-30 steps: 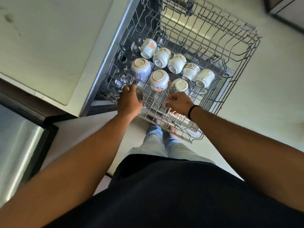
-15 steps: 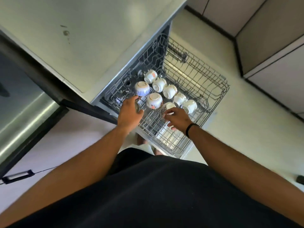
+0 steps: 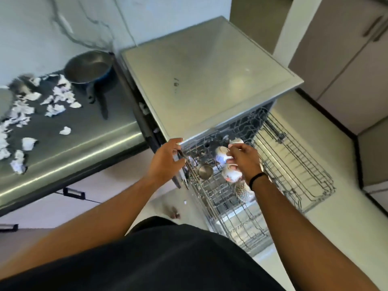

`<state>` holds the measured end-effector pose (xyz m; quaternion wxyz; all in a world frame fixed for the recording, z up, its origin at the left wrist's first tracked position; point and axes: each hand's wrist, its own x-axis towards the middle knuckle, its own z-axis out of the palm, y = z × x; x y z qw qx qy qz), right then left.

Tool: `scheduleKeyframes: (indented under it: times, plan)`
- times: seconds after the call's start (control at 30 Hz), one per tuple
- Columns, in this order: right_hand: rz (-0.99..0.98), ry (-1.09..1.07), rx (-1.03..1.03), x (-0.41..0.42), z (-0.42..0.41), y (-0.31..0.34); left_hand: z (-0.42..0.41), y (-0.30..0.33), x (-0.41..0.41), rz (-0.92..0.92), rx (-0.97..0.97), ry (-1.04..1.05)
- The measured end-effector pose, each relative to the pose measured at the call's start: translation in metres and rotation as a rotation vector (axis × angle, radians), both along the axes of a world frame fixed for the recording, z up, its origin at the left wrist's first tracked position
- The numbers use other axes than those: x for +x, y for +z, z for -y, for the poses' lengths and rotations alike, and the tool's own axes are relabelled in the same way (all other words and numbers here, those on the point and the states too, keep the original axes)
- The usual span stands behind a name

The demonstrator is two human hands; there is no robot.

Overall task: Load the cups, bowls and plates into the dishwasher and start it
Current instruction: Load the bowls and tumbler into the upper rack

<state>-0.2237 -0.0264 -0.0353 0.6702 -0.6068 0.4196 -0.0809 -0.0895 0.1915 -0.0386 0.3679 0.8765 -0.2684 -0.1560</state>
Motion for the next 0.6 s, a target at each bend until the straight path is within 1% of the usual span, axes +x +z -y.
scheduleKeyframes:
  times: [0.17, 0.33, 0.4, 0.47, 0.53, 0.6]
  plan:
    - [0.093, 0.139, 0.022, 0.071, -0.031, 0.036, -0.038, 0.029, 0.028, 0.091, -0.086, 0.14]
    - [0.142, 0.324, -0.069, 0.152, -0.088, 0.068, -0.093, 0.05, 0.079, 0.094, -0.187, 0.369]
    - [0.157, 0.408, -0.108, 0.187, -0.121, 0.077, -0.124, 0.056, 0.101, 0.102, -0.246, 0.465]
    - [0.165, 0.48, -0.142, 0.222, -0.158, 0.083, -0.158, 0.057, 0.125, 0.122, -0.256, 0.523]
    - [0.157, 0.538, -0.158, 0.254, -0.199, 0.087, -0.193, 0.056, 0.148, 0.1, -0.261, 0.577]
    - [0.142, 0.606, -0.168, 0.286, -0.241, 0.087, -0.23, 0.053, 0.173, 0.074, -0.301, 0.673]
